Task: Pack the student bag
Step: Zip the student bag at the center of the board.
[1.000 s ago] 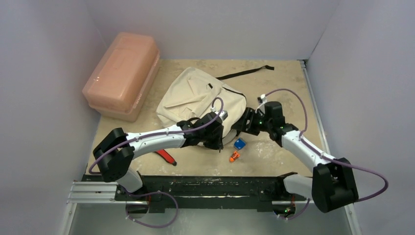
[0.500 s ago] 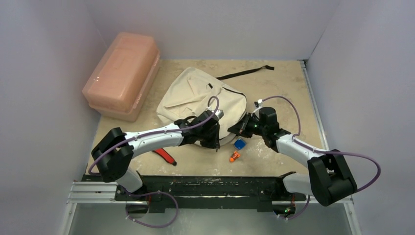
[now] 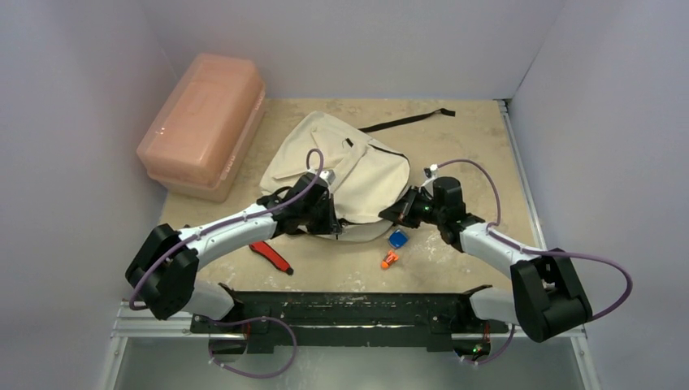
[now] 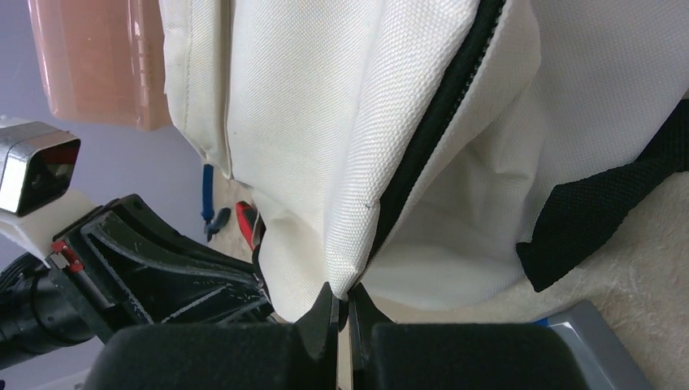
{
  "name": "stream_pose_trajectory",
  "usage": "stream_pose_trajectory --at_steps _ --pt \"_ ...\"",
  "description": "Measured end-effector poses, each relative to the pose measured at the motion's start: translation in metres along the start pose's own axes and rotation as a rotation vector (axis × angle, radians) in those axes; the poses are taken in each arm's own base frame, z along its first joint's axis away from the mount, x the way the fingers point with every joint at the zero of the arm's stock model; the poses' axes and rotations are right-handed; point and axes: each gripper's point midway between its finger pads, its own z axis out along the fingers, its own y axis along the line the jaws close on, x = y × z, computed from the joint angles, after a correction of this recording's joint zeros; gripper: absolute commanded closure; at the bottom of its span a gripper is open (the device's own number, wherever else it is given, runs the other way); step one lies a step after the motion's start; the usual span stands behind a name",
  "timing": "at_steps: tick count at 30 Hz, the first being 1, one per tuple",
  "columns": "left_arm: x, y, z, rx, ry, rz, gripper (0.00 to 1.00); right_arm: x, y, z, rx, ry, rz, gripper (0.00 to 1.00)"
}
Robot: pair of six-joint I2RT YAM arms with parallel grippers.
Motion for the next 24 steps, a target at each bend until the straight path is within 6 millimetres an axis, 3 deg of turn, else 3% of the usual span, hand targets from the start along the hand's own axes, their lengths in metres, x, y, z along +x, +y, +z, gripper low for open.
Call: stream_pose_trajectory --at_steps 8,14,24 --pt "0.008 0.032 -0.006 -0.045 0.013 -0.033 1.0 -0.015 -0.017 -0.009 0.018 -0.041 0.051 1.0" --pt "0.014 0.037 -0.009 -0.031 0.004 -0.03 1.0 -0.018 -0.018 -0.013 0.0 -0.033 0.058 1.0" --pt "-0.002 0.059 -0.01 -0.098 -0.012 -0.075 1.0 -0.018 -0.02 -0.013 0.0 -0.027 0.043 1.0"
